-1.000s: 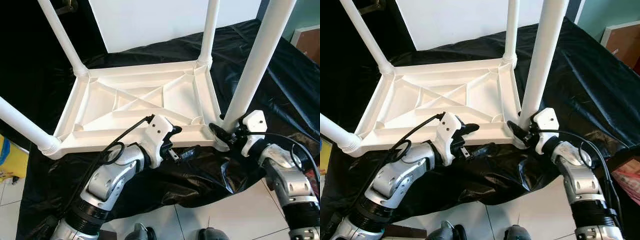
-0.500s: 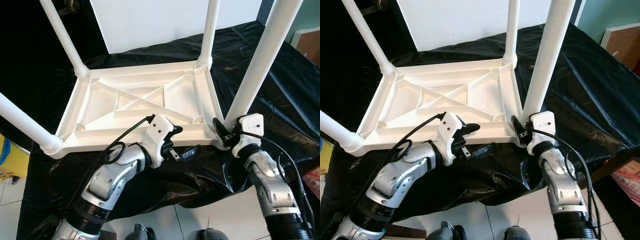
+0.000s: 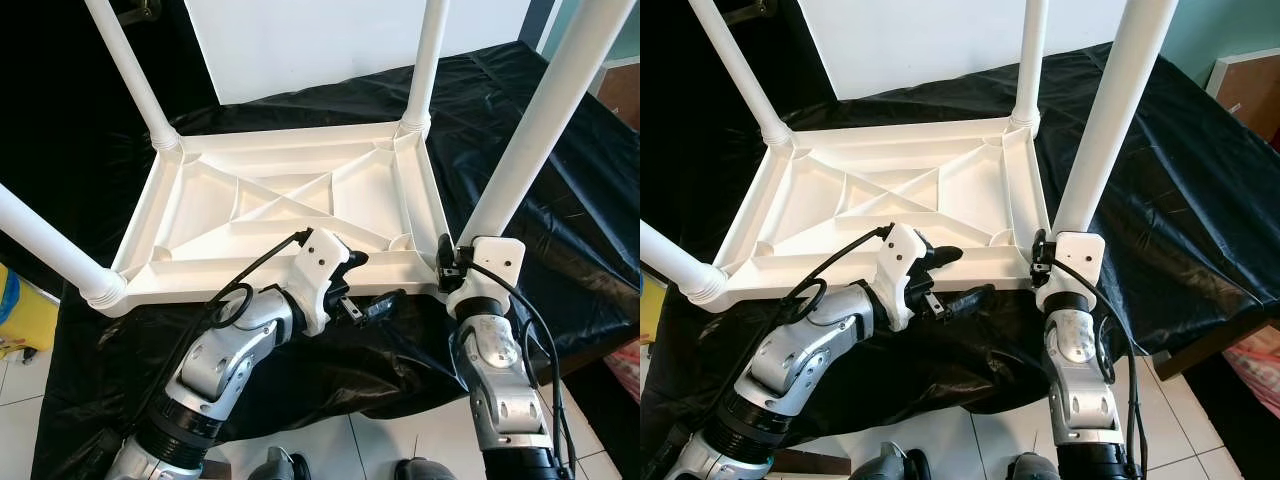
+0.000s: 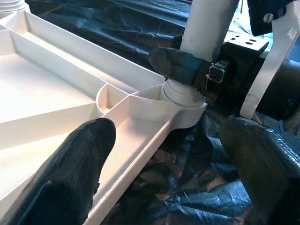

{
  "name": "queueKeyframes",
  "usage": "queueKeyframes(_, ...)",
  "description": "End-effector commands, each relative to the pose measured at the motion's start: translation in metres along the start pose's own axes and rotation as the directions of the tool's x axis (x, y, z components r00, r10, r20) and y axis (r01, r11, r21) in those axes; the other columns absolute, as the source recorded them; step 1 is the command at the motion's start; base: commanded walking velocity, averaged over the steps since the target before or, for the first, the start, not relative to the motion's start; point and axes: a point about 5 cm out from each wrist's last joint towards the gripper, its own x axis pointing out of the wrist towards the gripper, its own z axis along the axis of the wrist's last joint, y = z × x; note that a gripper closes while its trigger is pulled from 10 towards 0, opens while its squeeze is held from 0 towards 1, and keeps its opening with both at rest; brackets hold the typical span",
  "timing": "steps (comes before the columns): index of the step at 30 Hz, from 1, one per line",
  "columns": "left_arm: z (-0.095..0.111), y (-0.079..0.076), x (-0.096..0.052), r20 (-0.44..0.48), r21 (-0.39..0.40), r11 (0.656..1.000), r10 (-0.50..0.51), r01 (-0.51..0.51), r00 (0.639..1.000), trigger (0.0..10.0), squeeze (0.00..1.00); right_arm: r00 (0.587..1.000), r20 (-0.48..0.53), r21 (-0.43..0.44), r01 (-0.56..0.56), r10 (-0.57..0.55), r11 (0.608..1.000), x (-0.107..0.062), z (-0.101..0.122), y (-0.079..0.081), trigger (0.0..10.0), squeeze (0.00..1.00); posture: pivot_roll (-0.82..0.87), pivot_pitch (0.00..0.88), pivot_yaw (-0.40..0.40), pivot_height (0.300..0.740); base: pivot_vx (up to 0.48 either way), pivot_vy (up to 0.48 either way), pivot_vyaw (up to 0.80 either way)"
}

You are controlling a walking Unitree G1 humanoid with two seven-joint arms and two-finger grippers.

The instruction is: Building children table

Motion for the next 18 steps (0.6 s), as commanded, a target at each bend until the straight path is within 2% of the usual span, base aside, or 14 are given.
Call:
queueKeyframes(1,-0.005,0.002,-0.002,-0.013,-0.012,1.0,-0.015,0.015,1.0,10.0,0.0,0.986,-0.15,-0.011,0.076,-0.077,0.997,-0.007,-0.027,-0.009,10.0,0.0,-0.12,0.116,0.076,0.74,0.0,0.0,0.0)
queueKeyframes(7,-0.003,0.008,-0.004,-0.013,-0.009,1.0,0.002,-0.003,1.0,10.0,0.0,0.988,-0.136,-0.007,0.074,-0.074,0.997,-0.009,-0.022,-0.006,10.0,0.0,-0.12,0.117,0.08,0.74,0.0,0.0,0.0)
queueKeyframes(15,-0.004,0.007,-0.004,-0.013,-0.005,1.0,-0.001,0.001,1.0,10.0,0.0,0.99,-0.111,-0.014,0.083,-0.084,0.996,-0.01,-0.018,-0.007,10.0,0.0,-0.13,0.116,0.086,0.74,0.0,0.0,0.0)
queueKeyframes(16,-0.004,0.006,-0.003,-0.013,-0.004,1.0,-0.003,0.003,1.0,10.0,0.0,0.993,-0.091,-0.013,0.073,-0.074,0.997,-0.009,-0.016,-0.01,10.0,1.0,-0.13,0.118,0.087,0.74,0.0,0.0,0.0)
queueKeyframes(18,-0.004,0.006,-0.003,-0.013,-0.004,1.0,-0.003,0.003,1.0,10.0,0.0,0.993,-0.091,-0.013,0.073,-0.074,0.997,-0.009,-0.016,-0.01,10.0,1.0,-0.13,0.118,0.087,0.74,0.0,0.0,0.0)
